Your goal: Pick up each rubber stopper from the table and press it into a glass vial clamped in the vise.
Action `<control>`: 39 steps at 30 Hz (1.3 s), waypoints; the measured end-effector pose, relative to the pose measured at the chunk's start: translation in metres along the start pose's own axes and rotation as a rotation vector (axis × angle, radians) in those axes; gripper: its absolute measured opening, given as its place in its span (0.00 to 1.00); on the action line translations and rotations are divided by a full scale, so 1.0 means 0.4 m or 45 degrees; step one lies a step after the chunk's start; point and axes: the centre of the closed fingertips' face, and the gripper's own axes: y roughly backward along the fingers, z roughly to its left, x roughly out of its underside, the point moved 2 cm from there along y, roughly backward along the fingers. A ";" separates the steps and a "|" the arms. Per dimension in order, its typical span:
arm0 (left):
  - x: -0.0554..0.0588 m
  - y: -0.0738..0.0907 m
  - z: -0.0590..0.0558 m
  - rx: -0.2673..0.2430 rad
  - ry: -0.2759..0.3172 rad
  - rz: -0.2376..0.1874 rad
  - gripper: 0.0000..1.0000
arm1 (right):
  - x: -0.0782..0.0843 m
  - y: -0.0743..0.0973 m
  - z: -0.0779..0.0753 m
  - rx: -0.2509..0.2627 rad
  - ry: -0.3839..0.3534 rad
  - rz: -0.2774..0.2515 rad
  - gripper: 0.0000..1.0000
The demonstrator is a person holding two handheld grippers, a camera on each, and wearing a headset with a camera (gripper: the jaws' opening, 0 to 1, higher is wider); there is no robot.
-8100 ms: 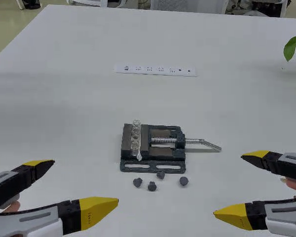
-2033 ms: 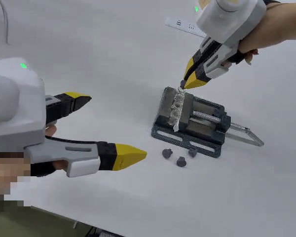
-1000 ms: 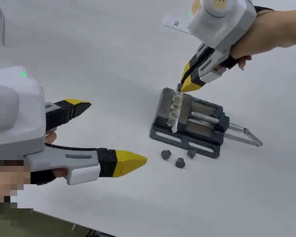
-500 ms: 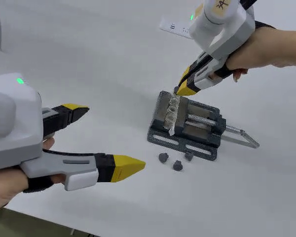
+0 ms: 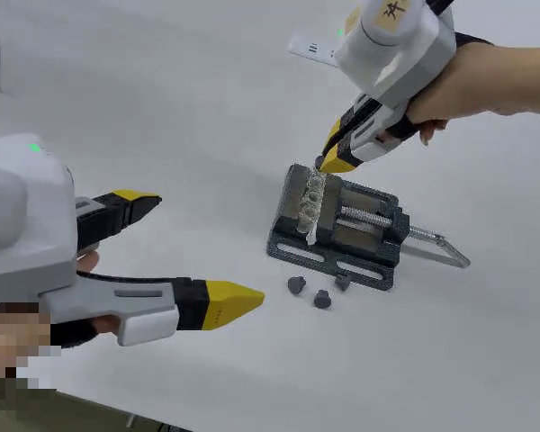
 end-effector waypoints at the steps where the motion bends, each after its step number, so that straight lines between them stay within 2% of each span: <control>1: 0.000 0.000 0.000 0.000 0.001 0.000 0.94 | -0.001 0.000 0.002 -0.003 0.004 0.003 0.06; 8: -0.002 0.000 0.001 -0.002 0.005 -0.003 0.94 | -0.007 -0.002 0.003 -0.015 0.048 0.014 0.07; 12: -0.002 0.000 0.003 -0.002 0.003 -0.002 0.94 | -0.004 -0.006 0.017 -0.038 0.083 0.021 0.15; 15: -0.002 0.000 0.004 -0.003 0.004 -0.003 0.94 | -0.008 -0.001 0.014 -0.037 0.071 0.012 0.15; 18: -0.002 0.000 0.007 -0.004 0.002 -0.001 0.94 | -0.011 0.016 0.007 -0.025 0.081 0.001 0.14; 22: -0.005 -0.002 0.009 -0.003 0.001 -0.003 0.94 | -0.021 0.036 -0.001 -0.027 0.070 -0.010 0.07; 25: -0.008 -0.005 0.009 -0.002 0.000 -0.005 0.94 | -0.020 0.042 0.009 -0.049 0.070 0.001 0.00; 32: -0.007 -0.006 0.009 -0.002 0.000 -0.005 0.94 | -0.014 0.027 0.010 -0.087 0.071 0.023 0.00; 39: 0.006 -0.002 0.013 -0.005 0.008 0.006 0.94 | -0.013 0.016 0.015 -0.093 0.061 0.017 0.00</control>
